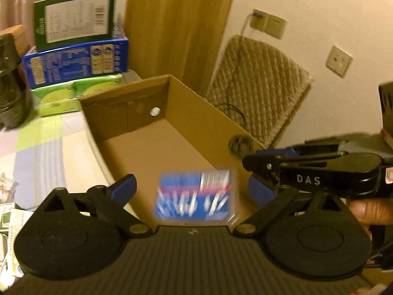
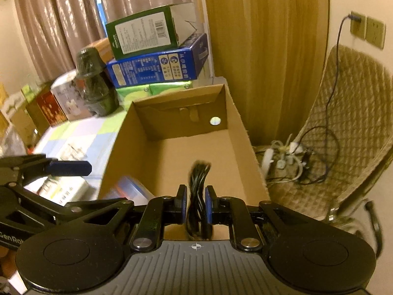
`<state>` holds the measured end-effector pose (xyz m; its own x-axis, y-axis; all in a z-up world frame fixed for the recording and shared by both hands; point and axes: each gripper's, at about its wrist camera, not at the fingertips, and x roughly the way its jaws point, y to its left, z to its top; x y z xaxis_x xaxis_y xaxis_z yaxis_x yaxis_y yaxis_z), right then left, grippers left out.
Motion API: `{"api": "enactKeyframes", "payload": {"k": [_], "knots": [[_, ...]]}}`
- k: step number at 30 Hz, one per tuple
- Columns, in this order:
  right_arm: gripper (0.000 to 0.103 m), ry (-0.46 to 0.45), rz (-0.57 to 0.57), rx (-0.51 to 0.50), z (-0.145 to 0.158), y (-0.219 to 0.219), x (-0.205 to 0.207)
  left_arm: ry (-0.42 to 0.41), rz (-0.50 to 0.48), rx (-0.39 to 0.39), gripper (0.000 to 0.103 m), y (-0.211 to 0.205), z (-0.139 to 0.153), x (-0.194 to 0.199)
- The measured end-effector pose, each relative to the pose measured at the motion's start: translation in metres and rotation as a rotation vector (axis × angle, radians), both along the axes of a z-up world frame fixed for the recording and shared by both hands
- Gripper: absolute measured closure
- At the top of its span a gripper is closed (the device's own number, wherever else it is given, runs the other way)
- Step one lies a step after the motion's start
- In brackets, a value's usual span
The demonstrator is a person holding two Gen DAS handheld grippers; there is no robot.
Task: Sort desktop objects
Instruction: 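Carry the floss box and cable with both tools over the cardboard box, then open the left tool dropping the floss box while the right tool releases the cable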
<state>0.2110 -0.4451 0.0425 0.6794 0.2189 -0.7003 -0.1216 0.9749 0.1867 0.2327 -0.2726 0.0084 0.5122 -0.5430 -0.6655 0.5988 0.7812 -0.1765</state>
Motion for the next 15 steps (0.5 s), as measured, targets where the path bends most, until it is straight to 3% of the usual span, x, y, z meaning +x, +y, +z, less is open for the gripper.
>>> {"api": "enactKeyframes", "payload": {"k": [1, 2, 3, 10, 15], "knots": [[0.072, -0.002, -0.012, 0.004, 0.000, -0.001, 0.000, -0.003, 0.003, -0.004, 0.008, 0.003, 0.002, 0.000], [0.057, -0.011, -0.016, 0.010, 0.001, -0.001, -0.001, -0.006, 0.003, -0.006, 0.008, 0.006, 0.004, -0.001], [0.051, -0.018, -0.017, 0.013, 0.002, -0.001, -0.002, -0.014, 0.006, -0.005, 0.008, 0.010, 0.006, -0.002], [0.047, -0.049, -0.009, 0.000, 0.011, 0.008, -0.021, -0.027, 0.071, 0.020, 0.008, 0.044, 0.010, -0.016], [0.036, -0.072, -0.009, -0.010, 0.018, 0.021, -0.045, -0.020, 0.135, 0.022, 0.008, 0.076, 0.012, -0.035]]}}
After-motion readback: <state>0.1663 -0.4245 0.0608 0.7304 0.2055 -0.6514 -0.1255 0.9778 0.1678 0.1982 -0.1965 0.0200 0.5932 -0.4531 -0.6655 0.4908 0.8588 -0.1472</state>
